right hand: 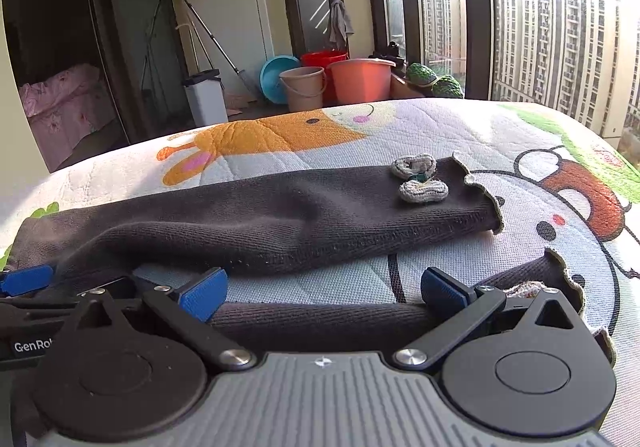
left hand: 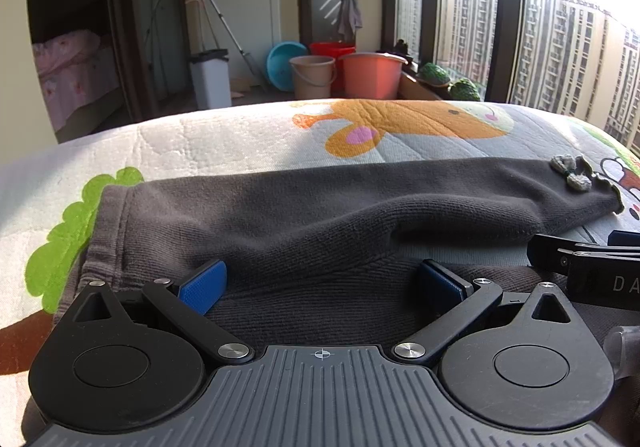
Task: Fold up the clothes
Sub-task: 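Lower the left tool onto the waistband while the right presses on the cuffs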
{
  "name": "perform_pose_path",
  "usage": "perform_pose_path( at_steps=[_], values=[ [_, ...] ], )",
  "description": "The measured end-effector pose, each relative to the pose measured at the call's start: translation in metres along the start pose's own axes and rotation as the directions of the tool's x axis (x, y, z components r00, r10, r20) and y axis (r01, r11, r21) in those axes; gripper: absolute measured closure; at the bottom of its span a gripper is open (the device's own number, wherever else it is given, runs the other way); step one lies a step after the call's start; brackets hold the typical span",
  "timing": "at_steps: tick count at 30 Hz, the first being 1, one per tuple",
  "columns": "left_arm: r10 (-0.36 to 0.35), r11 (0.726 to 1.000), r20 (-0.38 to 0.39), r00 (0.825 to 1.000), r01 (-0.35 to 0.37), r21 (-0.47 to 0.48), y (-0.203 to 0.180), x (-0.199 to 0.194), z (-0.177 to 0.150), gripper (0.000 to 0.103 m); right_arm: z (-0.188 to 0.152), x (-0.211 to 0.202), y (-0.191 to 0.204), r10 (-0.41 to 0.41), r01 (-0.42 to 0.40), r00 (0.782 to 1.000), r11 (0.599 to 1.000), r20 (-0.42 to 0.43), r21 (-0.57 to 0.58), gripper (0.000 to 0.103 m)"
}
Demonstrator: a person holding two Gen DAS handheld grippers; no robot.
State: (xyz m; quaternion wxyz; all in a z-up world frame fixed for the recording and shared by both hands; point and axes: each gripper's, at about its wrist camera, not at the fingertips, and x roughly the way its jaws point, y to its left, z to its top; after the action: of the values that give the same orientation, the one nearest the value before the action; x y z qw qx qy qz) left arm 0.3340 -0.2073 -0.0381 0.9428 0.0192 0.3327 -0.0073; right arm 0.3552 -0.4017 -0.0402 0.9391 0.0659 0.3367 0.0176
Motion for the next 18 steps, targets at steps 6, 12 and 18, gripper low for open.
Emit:
perform_pose_path(
  at_steps=[6,12,18],
  values=[
    [0.0,1.0,0.0,1.0,0.0,0.0,-0.0004,-0.0002,0.0001,0.0,-0.0004,-0.0013,-0.0025,0.01,-0.01,1.0,1.0,0.005,0.012,0.0],
    [0.0,1.0,0.0,1.0,0.0,0.0,-0.0001,-0.0003,0.0002,0.0,-0.0003,-0.002,-0.0029,0.013,-0.013,1.0,1.0,0.007,0.016,0.0],
    [0.0,1.0,0.0,1.0,0.0,0.0,-0.0003,-0.0002,0.0002,0.0,-0.0006,-0.0035,-0.0038,0.019,-0.019,1.0,1.0,0.008,0.022,0.0]
  ],
)
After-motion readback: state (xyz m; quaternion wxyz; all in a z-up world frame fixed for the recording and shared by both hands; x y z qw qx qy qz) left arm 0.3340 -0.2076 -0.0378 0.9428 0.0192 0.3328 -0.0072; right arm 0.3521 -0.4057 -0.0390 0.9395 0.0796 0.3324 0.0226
